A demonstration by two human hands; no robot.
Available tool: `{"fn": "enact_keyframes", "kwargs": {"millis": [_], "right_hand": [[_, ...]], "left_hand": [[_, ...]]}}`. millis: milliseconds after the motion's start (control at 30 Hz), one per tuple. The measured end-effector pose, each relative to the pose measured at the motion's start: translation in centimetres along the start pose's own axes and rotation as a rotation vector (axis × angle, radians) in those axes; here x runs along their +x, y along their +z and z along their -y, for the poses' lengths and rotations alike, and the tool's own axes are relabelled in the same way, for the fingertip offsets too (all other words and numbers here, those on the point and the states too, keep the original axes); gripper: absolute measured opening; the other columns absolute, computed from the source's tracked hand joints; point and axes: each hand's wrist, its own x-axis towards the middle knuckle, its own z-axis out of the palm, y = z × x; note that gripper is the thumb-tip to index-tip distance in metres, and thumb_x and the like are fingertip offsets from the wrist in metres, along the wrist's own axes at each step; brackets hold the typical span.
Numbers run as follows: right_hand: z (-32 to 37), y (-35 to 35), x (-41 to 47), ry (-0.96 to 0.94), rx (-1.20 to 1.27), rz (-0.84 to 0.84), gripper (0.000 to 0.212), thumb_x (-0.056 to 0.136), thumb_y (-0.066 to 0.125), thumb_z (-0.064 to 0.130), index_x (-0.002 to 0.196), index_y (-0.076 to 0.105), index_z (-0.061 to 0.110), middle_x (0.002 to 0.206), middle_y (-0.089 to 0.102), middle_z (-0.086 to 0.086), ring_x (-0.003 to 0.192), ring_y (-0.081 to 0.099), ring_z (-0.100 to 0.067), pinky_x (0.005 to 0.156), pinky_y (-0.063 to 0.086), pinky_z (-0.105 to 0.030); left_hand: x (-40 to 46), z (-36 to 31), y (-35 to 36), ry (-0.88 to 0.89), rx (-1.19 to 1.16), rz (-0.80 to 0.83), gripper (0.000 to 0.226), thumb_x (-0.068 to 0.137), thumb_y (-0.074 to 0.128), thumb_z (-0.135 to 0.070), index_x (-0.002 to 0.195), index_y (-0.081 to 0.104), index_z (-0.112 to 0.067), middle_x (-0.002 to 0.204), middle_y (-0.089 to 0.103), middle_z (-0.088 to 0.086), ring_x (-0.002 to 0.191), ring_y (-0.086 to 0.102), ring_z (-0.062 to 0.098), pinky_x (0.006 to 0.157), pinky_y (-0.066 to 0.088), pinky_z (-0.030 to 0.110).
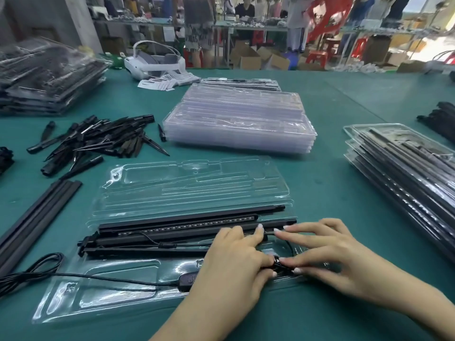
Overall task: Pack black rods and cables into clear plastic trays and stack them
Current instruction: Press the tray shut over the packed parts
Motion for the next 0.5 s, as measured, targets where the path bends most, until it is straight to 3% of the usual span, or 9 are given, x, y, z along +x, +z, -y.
{"fn": "enact_keyframes", "kwargs": {"millis": [100, 200, 400, 500], "right_hand": [[-0.2, -0.2, 0.1, 0.040, 0.032, 0.042, 0.035, 0.089, 0.042, 0.056, 0.103, 0.071, 0.042, 0.135, 0.046, 0.033, 0.129, 0.034, 0.010, 0.102, 0.018, -0.021], [-0.8, -0.6, 0.5, 0.053, 0.079, 0.117, 0.037, 0.087, 0.041, 0.063, 0.104, 0.068, 0.043, 0.135, 0.038, 0.040, 0.133, 0.020, 0.016, 0.106, 0.009, -0.017], [-0.9, -0.8, 0.9, 0.015, -0.001, 0.240, 0.019, 0.094, 0.049, 0.048, 0.104, 0.062, 0.039, 0.140, 0.032, 0.038, 0.134, 0.008, 0.018, 0.107, 0.003, -0.018], [-1.2, -2.1, 1.7, 0.004, 0.107, 0.252, 0.027, 0.093, 0.048, 0.051, 0.114, 0.062, 0.042, 0.139, 0.043, 0.031, 0.133, 0.026, 0.013, 0.108, 0.013, -0.013]], "left_hand": [[0.0, 0.8, 0.8, -0.044, -0.018, 0.055, 0.035, 0.096, 0.036, -0.054, 0.123, 0.055, -0.042, 0.156, 0.024, -0.014, 0.133, 0.019, 0.014, 0.098, 0.003, 0.037], [0.1, 1.6, 1.4, -0.030, -0.050, 0.126, 0.037, 0.096, 0.030, -0.058, 0.128, 0.046, -0.048, 0.159, 0.005, -0.014, 0.142, -0.011, 0.003, 0.103, -0.010, 0.036], [0.6, 2.3, 1.2, -0.007, -0.168, 0.166, 0.036, 0.096, 0.038, -0.054, 0.130, 0.048, -0.051, 0.159, -0.002, -0.010, 0.146, -0.004, 0.005, 0.113, -0.005, 0.020], [0.8, 2.3, 1.0, -0.042, -0.200, 0.219, 0.034, 0.096, 0.040, -0.053, 0.129, 0.049, -0.052, 0.158, -0.004, -0.015, 0.147, -0.004, 0.011, 0.116, 0.011, 0.029]]}}
